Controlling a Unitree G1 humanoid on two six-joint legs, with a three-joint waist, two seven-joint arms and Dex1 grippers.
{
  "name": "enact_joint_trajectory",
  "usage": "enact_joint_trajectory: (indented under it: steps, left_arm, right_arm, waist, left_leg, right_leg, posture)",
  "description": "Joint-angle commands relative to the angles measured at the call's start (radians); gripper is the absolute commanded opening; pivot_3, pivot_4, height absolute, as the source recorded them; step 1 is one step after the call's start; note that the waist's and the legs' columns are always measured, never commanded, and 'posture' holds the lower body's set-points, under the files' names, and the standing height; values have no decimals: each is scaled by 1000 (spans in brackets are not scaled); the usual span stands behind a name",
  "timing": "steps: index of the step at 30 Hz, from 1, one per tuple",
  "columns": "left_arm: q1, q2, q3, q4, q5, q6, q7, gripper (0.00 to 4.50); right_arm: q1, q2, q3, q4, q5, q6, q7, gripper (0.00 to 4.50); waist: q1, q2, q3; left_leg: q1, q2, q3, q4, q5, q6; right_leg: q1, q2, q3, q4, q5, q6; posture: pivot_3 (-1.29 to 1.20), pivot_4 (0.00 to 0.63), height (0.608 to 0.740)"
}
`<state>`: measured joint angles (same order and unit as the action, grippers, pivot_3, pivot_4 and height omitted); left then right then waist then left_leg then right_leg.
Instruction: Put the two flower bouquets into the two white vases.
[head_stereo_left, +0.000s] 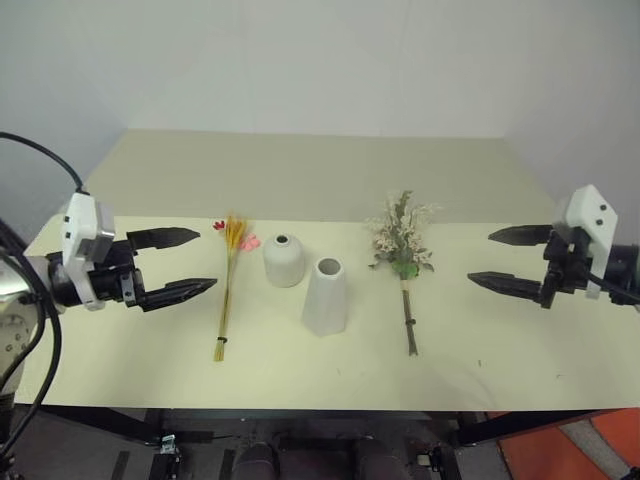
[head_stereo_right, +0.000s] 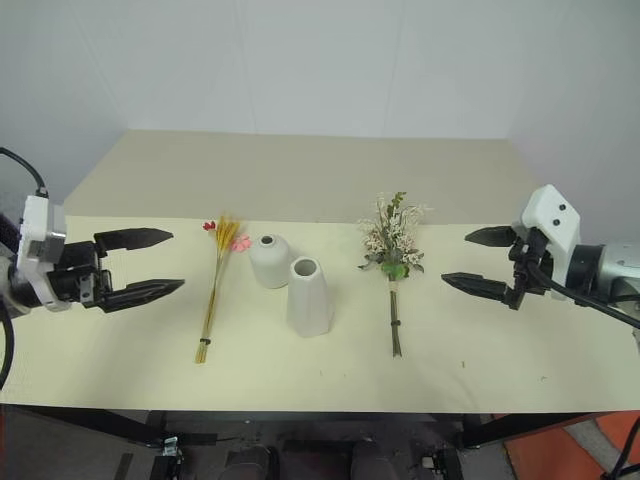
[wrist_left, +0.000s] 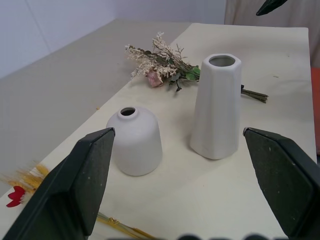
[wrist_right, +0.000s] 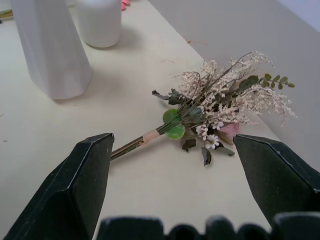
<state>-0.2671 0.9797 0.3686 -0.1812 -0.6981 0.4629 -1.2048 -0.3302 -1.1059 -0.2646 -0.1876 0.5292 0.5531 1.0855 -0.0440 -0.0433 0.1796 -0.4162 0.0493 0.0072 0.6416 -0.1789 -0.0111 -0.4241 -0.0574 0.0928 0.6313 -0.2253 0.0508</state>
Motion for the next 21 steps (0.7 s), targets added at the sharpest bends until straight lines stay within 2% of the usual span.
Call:
enact_joint_trajectory:
  steps: [1, 10, 14, 18, 19, 21]
  left_arm:
    - [-23, 9, 5, 0, 4, -13, -6, 4480]
    - [-31, 13, 5, 7, 3, -4, -17, 4480]
    - [-57, 13, -11, 10, -6, 4, -29, 4480]
    - [-94, 12, -30, 20, -10, 6, -46, 4480]
    - [-105, 11, -34, 24, -12, 6, -49, 4480]
    - [-135, 4, -47, 36, -17, 6, -56, 4480]
  right_arm:
    - [-14, -1, -18, -16, -1, 0, -10, 4500]
    - [-37, -4, -9, -9, 10, 33, -28, 4500]
    - [-73, -6, 27, -21, 18, 125, -64, 4500]
    - [-158, 0, 95, -47, 52, 349, -134, 4500]
    - [-199, 12, 121, -53, 65, 442, -168, 4500]
    - [-365, 108, 209, -7, 64, 754, -290, 4500]
  waist:
    - [0, 0, 0]
    - [0, 0, 0]
    - [0, 0, 0]
    - [-1, 0, 0]
    - [-2, 0, 0]
    - [-11, 0, 0]
  left_leg:
    - [0, 0, 0, 0, 0, 0]
    - [0, 0, 0, 0, 0, 0]
    - [0, 0, 0, 0, 0, 0]
    - [0, 0, 0, 0, 0, 0]
    - [0, 0, 0, 0, 0, 0]
    - [0, 0, 0, 0, 0, 0]
  right_leg:
    - [0, 0, 0, 0, 0, 0]
    - [0, 0, 0, 0, 0, 0]
    - [0, 0, 0, 0, 0, 0]
    - [0, 0, 0, 0, 0, 0]
    - [0, 0, 0, 0, 0, 0]
    - [-1, 0, 1, 1, 1, -1]
  posture:
    - [0, 150, 740]
    - [0, 150, 740]
    - [0, 150, 740]
    - [0, 150, 740]
    - [0, 150, 740]
    - [0, 150, 740]
